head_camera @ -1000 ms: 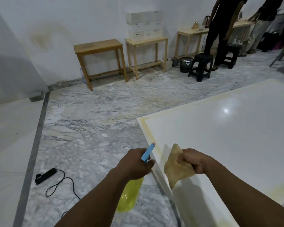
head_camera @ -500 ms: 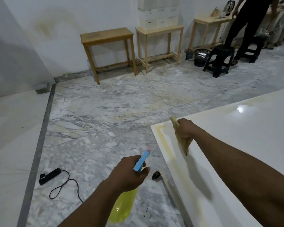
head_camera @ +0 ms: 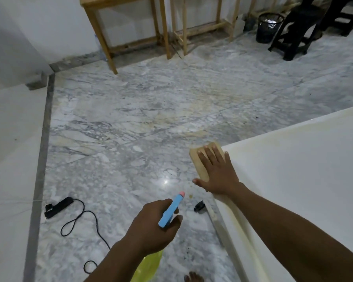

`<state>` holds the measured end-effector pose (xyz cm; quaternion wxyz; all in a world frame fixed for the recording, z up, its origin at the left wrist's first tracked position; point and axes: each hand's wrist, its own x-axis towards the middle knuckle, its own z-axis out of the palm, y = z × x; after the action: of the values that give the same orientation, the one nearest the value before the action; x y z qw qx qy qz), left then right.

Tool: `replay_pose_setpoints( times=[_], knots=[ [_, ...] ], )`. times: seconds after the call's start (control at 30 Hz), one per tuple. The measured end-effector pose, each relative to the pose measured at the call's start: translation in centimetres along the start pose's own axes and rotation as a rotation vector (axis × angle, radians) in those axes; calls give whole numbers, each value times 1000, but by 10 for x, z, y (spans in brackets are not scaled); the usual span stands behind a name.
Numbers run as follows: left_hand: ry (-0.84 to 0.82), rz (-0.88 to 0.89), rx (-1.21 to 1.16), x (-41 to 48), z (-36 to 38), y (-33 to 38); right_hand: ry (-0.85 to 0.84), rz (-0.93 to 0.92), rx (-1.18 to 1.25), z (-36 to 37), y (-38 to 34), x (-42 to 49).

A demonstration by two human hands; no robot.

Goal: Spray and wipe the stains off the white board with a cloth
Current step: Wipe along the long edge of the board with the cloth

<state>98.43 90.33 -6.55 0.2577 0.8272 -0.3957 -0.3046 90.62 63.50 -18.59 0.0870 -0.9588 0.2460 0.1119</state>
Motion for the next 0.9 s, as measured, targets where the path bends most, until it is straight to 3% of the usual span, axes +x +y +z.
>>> replay_pose_setpoints(
  times=[0.13,0.33,0.9],
  knots=[
    [-44,4,-23,11,13,-4,143,13,-14,9,-5,3],
    [-66,18,-11,10,24,-2,178,15,49,13,-3,-2],
    [-60,53,85,-52,46,14,-73,63,46,13,-15,-121]
  ],
)
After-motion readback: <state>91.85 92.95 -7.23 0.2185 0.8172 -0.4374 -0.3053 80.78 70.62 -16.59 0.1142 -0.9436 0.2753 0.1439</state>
